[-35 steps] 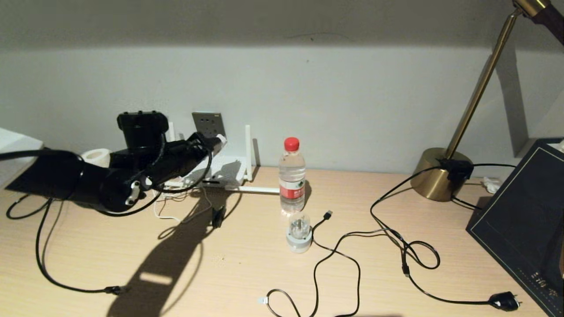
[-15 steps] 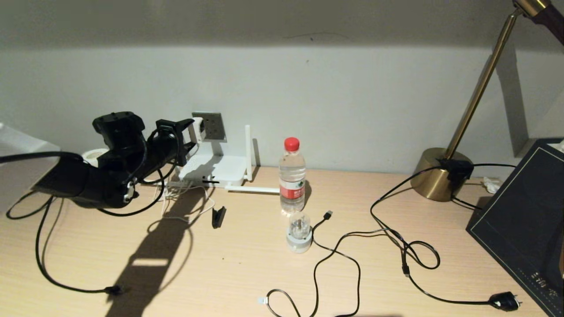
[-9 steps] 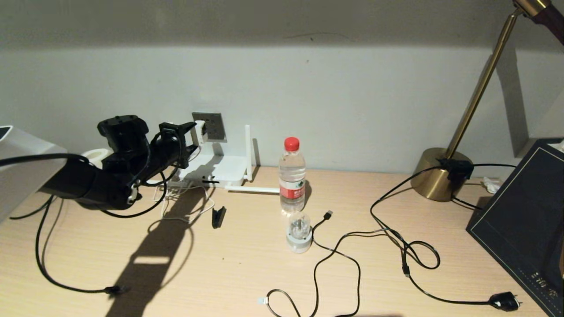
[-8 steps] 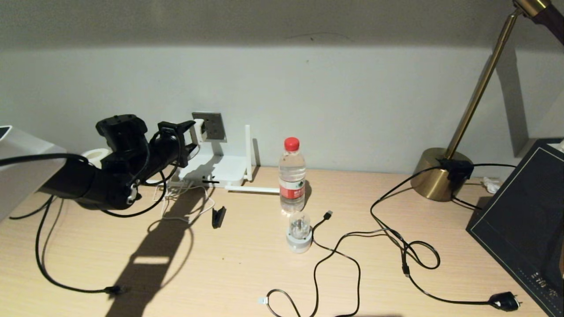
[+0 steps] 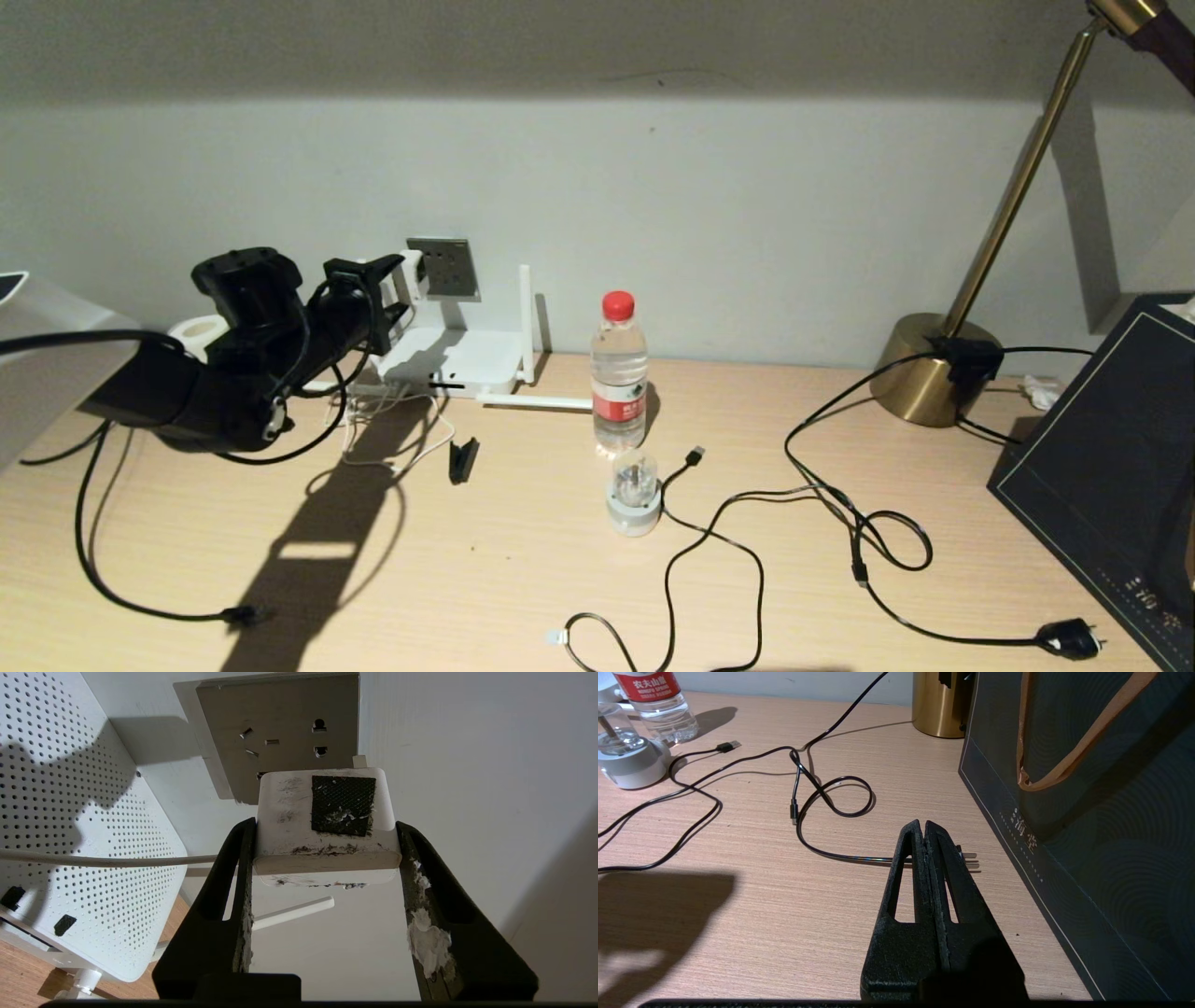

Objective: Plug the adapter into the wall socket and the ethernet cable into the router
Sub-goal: Pick up plug

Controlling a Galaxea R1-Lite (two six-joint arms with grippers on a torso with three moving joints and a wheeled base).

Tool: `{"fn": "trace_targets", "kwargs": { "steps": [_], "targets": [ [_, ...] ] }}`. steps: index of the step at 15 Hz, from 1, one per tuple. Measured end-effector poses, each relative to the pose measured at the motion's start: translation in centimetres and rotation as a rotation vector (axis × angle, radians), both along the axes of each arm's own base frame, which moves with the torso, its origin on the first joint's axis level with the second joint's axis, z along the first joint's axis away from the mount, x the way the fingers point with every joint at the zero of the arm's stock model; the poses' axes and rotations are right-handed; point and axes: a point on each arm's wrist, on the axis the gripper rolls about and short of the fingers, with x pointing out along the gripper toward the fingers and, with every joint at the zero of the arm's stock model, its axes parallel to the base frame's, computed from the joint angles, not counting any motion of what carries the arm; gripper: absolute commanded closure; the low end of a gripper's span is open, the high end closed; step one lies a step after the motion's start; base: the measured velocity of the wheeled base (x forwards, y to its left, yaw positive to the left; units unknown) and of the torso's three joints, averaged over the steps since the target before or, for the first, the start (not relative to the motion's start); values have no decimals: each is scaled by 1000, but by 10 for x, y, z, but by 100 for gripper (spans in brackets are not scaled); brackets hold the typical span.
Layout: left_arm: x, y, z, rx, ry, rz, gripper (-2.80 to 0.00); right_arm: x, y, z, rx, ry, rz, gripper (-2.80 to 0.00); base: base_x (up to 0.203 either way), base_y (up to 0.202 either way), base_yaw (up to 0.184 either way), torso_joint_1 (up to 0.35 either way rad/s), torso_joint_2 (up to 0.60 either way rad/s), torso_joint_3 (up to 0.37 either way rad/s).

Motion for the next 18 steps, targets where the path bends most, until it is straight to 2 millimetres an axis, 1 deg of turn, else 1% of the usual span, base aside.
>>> {"fn": "trace_targets", "kwargs": {
  "steps": [3, 7, 18],
  "targets": [
    [0, 2, 1, 2, -4, -27, 0, 0, 0, 0, 0, 0, 0, 0, 0, 0, 0, 0, 0, 0],
    [3, 6, -3, 1, -10, -32, 0, 0, 0, 0, 0, 0, 0, 0, 0, 0, 0, 0, 0, 0],
    [12, 5, -19, -25, -20, -50, 0, 0, 0, 0, 0, 0, 0, 0, 0, 0, 0, 0, 0, 0]
  ]
}}
